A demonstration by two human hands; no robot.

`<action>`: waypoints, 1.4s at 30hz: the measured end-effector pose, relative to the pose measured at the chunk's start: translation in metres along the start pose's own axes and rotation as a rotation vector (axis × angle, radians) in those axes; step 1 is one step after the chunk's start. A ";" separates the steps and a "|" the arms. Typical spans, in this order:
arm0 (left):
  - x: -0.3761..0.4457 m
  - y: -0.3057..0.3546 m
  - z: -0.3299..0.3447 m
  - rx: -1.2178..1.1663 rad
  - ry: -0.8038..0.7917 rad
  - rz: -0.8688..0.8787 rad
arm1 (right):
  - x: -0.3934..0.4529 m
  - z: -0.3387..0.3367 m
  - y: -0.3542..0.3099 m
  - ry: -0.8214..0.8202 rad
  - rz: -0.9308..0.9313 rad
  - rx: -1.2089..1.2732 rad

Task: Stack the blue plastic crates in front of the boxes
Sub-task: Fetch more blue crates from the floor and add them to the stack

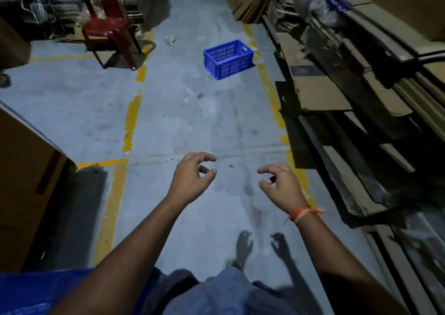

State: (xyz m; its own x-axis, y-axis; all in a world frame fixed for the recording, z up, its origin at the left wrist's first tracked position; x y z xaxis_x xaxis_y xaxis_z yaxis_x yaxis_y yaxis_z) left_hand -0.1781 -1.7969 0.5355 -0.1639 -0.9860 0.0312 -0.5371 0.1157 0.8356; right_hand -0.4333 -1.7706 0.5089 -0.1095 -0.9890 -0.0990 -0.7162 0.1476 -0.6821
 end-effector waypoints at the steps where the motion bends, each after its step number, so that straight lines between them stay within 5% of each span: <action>1: 0.013 -0.001 0.003 -0.004 0.001 -0.014 | 0.014 -0.003 0.001 -0.006 -0.003 -0.004; 17: 0.351 -0.061 -0.018 -0.072 -0.065 -0.097 | 0.344 -0.002 -0.026 -0.079 0.038 -0.074; 26: 0.563 -0.082 -0.054 -0.052 -0.102 -0.125 | 0.540 -0.027 -0.044 0.014 0.105 -0.010; 42: 1.008 -0.133 -0.040 -0.036 -0.063 -0.235 | 1.007 -0.041 -0.043 -0.075 0.054 -0.032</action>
State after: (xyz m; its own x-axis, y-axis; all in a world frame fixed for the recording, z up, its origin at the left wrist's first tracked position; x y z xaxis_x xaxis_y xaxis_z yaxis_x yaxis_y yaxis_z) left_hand -0.2384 -2.8108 0.4777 -0.0897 -0.9757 -0.1998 -0.5371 -0.1216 0.8347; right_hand -0.5407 -2.7727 0.4678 -0.0980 -0.9769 -0.1899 -0.7321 0.2000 -0.6511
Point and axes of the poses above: each hand's wrist, its own x-axis towards the middle knuckle, its own z-axis out of the palm, y = z × x, the point moved 9 cm from there along x, towards the middle knuckle, and after that the axes turned 4 degrees about z, right-handed, at the moved point
